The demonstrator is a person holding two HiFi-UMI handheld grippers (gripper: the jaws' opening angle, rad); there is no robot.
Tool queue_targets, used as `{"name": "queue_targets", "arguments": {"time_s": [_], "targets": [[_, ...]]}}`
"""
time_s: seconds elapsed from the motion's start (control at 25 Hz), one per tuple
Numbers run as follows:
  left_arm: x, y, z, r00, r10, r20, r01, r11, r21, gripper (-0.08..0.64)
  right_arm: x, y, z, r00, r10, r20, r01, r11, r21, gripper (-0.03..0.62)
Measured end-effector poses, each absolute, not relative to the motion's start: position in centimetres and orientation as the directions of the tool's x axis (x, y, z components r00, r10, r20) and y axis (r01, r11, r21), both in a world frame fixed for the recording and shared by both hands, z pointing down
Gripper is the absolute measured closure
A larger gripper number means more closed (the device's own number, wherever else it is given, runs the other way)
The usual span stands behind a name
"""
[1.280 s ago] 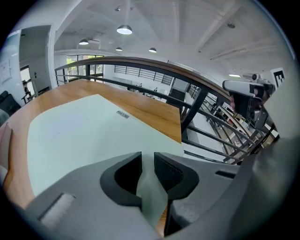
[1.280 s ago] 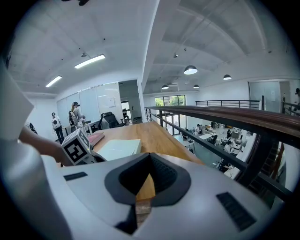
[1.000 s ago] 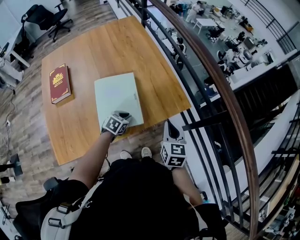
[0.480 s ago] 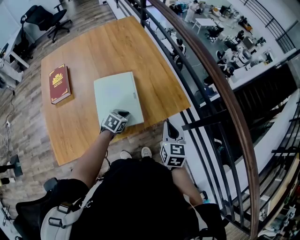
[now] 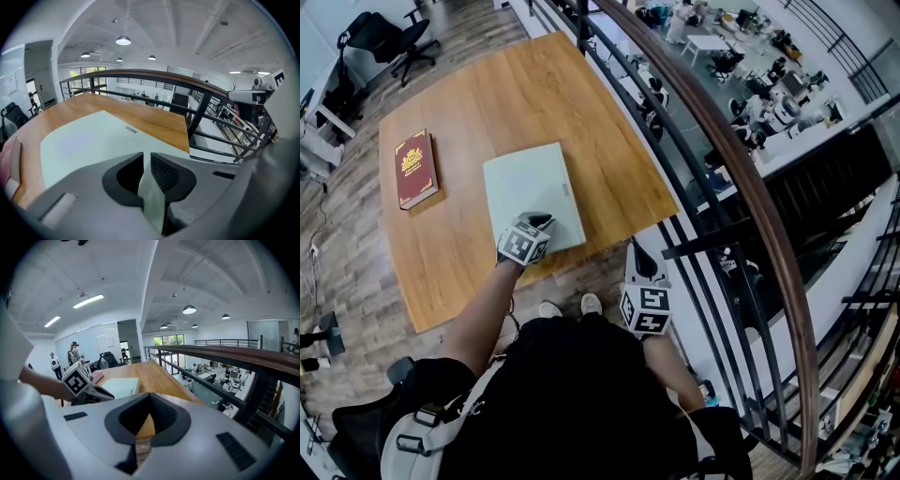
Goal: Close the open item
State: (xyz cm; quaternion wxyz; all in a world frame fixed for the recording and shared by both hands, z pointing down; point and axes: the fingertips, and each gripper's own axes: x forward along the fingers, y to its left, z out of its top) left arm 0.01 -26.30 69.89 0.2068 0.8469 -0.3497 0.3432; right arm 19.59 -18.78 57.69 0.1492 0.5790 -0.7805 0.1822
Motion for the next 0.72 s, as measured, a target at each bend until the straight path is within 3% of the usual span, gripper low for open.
{"name": "queue_targets", "arguments": {"time_s": [0.16,0.52,0.72], "targets": [[0.4,-26.9,66.5,0.533,-0.544,0.648,-0.741,-0.670,0.048,0.529,19.5,-19.0,57.7,-0.291,-0.850,0.438,-0.956,0.268,-0.116,0.594],[-1.8,-26.5,54.5,0.504,-0.803,0.318,-0.839,-0.543,-0.043,0.540,17.1,-20.9,56.2,-0.355,-0.851,0.386,-0.934,0.335,-0.121,0.594],[-3.9,-23.2,50.2,0.442,-0.877,0.188,-0.891,-0.454,-0.024,0.558,13.8,-22.7,52.0,-0.412,-0.875,0.254,-0.910,0.406,-0.081,0.594]]}}
